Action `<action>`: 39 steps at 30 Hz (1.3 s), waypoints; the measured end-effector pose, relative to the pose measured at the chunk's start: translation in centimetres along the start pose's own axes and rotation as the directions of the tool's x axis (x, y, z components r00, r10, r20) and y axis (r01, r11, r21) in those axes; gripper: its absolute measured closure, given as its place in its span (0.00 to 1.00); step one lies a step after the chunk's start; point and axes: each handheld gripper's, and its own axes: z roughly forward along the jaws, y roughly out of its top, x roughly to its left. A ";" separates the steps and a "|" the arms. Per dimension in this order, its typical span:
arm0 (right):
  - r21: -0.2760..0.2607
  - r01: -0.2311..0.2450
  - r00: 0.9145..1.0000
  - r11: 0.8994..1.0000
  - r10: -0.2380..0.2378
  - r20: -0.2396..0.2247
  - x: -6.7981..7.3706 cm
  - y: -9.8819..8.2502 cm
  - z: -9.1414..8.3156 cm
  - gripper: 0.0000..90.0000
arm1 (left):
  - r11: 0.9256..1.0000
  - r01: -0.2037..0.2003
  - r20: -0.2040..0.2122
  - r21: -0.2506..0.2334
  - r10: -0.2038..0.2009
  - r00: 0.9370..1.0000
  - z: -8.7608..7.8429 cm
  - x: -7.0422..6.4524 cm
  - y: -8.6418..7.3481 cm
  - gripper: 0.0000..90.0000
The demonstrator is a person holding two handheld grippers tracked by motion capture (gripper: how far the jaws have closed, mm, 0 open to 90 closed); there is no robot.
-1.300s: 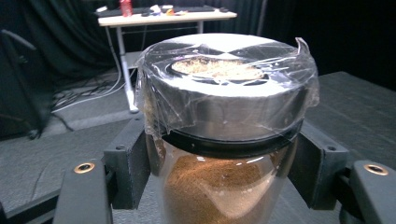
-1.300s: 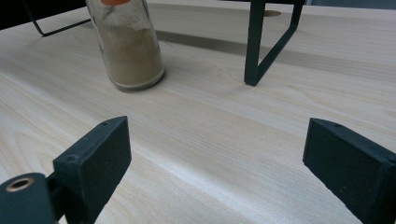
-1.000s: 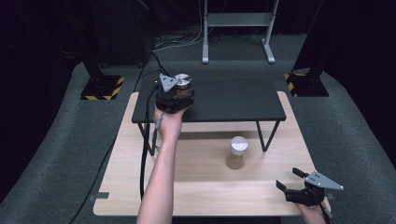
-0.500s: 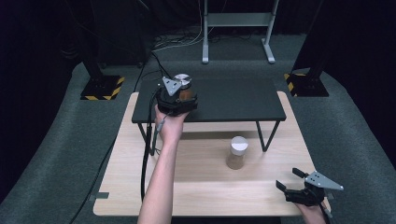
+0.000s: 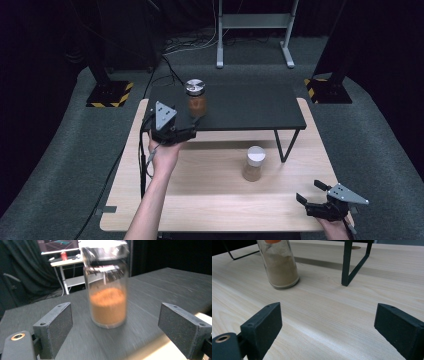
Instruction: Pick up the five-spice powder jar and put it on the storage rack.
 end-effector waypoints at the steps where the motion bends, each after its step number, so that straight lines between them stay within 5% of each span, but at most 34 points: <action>1: 0.001 0.001 1.000 1.000 -0.001 0.000 0.0 0.0 0.0 0.07 | 1.000 -0.005 0.008 -0.006 0.006 1.000 -0.6 0.1 -0.5 0.14; 10: 0.004 0.000 1.000 1.000 0.000 0.005 0.1 0.0 0.0 0.07 | 0.999 -0.046 0.047 -0.003 0.046 0.998 -4.5 -0.5 -5.9 0.12; 17: 0.004 0.002 1.000 1.000 -0.002 0.004 0.2 0.0 0.0 0.07 | 1.000 -0.004 0.122 0.015 0.002 0.993 -6.0 -0.1 -10.8 0.07; 25: 0.005 0.004 1.000 1.000 -0.004 0.003 0.2 0.1 0.0 0.07 | 0.999 -0.030 0.171 0.040 0.022 0.985 -7.5 0.0 -16.2 0.06; 31: 0.011 0.008 1.000 1.000 -0.008 0.001 0.2 0.1 0.1 0.07 | 0.999 0.003 0.164 0.044 -0.010 0.986 -8.2 0.9 -18.3 0.06; 34: 0.012 0.009 1.000 1.000 -0.009 0.000 0.2 0.2 0.1 0.07 | 0.998 0.050 0.164 0.049 -0.057 0.985 -8.5 1.2 -19.0 0.07; 39: 0.013 0.013 1.000 1.000 -0.013 -0.005 0.2 0.2 0.1 0.07 | 0.997 -0.010 0.144 0.078 -0.001 0.990 -8.5 0.6 -18.9 0.07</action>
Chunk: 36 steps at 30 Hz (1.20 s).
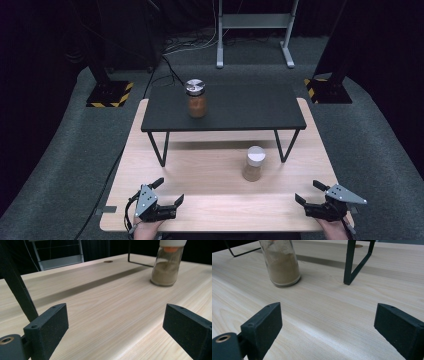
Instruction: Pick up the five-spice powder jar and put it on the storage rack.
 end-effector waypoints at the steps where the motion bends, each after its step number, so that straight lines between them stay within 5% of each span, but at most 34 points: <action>1: 0.000 0.001 1.000 1.000 -0.001 0.000 0.0 0.0 0.0 0.07 | 1.000 -0.008 -0.003 0.011 0.008 1.000 0.2 -0.1 0.1 0.07; 8: 0.005 -0.003 1.000 1.000 0.003 -0.006 -0.1 0.0 0.1 0.07 | 0.999 -0.027 -0.001 0.041 0.027 1.000 0.6 -0.3 0.4 0.07; 36: 0.030 -0.013 1.000 0.999 0.013 -0.009 -0.3 0.4 0.3 0.07 | 0.999 0.017 -0.023 0.051 -0.016 1.000 0.6 -0.2 0.5 0.07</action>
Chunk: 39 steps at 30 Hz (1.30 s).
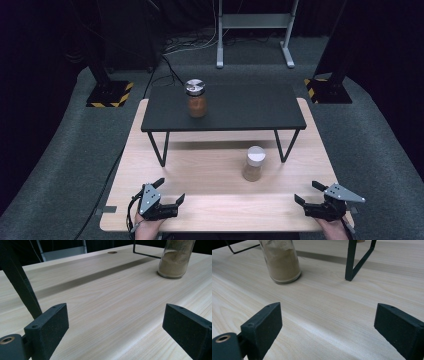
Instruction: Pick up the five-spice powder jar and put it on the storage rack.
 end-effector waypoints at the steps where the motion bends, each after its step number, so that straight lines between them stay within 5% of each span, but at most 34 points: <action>1: 0.001 0.000 1.000 1.000 0.000 0.000 0.0 0.0 0.0 0.07 | 1.000 0.000 0.000 0.000 0.000 1.000 0.0 0.0 0.0 0.07; 39: 0.003 0.006 1.000 1.000 -0.005 -0.003 0.0 0.1 0.0 0.07 | 1.000 0.003 -0.003 0.005 -0.003 1.000 0.0 0.0 0.1 0.07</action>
